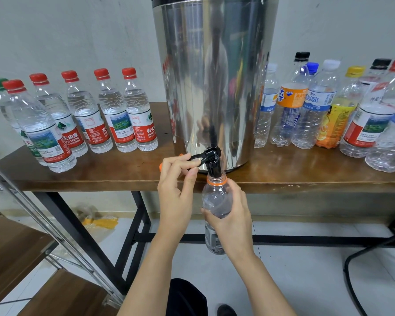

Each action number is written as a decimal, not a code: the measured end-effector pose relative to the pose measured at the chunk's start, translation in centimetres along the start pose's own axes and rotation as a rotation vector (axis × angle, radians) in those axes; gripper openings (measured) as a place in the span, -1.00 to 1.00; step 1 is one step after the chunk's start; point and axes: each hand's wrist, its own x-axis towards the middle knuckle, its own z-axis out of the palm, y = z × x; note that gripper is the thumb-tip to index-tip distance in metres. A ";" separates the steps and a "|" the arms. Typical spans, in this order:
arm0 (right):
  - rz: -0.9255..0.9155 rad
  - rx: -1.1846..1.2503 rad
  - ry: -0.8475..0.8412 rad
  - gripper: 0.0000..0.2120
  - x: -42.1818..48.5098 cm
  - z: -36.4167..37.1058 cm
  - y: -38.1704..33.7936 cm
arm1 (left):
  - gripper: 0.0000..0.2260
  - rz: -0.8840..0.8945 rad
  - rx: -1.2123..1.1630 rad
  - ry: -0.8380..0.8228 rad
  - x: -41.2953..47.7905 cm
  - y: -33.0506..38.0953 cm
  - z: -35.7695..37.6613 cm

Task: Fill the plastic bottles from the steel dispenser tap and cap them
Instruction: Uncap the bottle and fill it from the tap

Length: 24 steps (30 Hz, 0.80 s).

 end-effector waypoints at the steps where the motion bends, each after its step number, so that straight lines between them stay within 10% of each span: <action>1: 0.001 -0.001 0.000 -0.23 0.0 0.0 0.0 | -0.82 0.003 0.000 0.000 0.0 0.0 0.0; 24: 0.011 0.018 0.003 -0.22 0.0 0.0 0.2 | -0.84 0.047 0.009 0.008 0.1 -0.2 0.0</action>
